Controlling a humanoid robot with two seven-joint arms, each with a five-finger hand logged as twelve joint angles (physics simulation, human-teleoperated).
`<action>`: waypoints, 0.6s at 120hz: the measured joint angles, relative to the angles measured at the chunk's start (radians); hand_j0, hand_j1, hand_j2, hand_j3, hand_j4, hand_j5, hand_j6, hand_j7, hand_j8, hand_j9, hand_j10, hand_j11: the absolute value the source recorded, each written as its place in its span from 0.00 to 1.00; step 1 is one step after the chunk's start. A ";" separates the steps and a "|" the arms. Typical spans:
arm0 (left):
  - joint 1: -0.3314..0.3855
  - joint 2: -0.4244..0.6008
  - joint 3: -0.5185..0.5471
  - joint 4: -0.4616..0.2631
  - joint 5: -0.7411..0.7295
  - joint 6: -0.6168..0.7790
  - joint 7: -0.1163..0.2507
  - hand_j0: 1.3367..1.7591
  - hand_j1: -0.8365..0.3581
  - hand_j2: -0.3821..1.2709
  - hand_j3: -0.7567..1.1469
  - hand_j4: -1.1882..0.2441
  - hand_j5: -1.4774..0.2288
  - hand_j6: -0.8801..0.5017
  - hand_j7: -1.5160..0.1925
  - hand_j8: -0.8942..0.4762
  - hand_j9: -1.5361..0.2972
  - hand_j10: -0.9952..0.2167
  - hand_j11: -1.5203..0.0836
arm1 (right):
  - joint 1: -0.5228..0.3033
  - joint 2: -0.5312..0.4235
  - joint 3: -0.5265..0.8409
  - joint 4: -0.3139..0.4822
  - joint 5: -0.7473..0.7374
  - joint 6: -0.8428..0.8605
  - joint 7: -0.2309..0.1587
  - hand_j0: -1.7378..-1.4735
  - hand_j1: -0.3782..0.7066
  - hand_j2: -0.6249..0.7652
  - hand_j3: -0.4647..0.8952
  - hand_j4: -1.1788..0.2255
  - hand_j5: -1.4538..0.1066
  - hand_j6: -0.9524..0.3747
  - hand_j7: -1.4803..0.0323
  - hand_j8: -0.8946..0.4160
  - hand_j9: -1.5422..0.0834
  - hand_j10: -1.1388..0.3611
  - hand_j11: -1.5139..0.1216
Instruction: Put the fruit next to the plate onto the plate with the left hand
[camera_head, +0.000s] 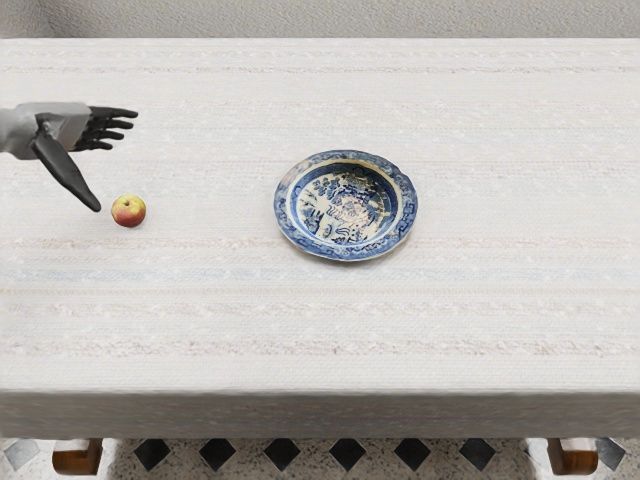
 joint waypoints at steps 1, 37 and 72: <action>0.000 0.000 0.000 0.000 0.000 0.000 0.000 0.76 0.99 0.23 0.40 0.83 0.87 0.63 0.89 0.65 0.84 0.82 0.95 | 0.000 0.000 0.000 0.000 0.000 0.000 0.000 0.30 0.04 0.45 0.34 0.83 0.92 0.71 0.97 0.67 0.94 0.75 0.92; -0.043 -0.013 -0.007 -0.001 0.004 0.000 0.118 0.76 0.99 0.23 0.40 0.83 0.87 0.63 0.89 0.65 0.84 0.82 0.95 | 0.001 0.000 0.000 0.001 -0.001 0.000 0.000 0.30 0.04 0.45 0.34 0.83 0.92 0.71 0.97 0.67 0.94 0.75 0.92; -0.170 -0.249 -0.007 -0.036 0.129 0.000 0.542 0.76 0.99 0.23 0.40 0.83 0.87 0.63 0.89 0.65 0.84 0.82 0.95 | 0.001 0.000 0.000 0.001 -0.001 0.000 0.000 0.30 0.04 0.45 0.34 0.83 0.92 0.71 0.97 0.67 0.94 0.75 0.92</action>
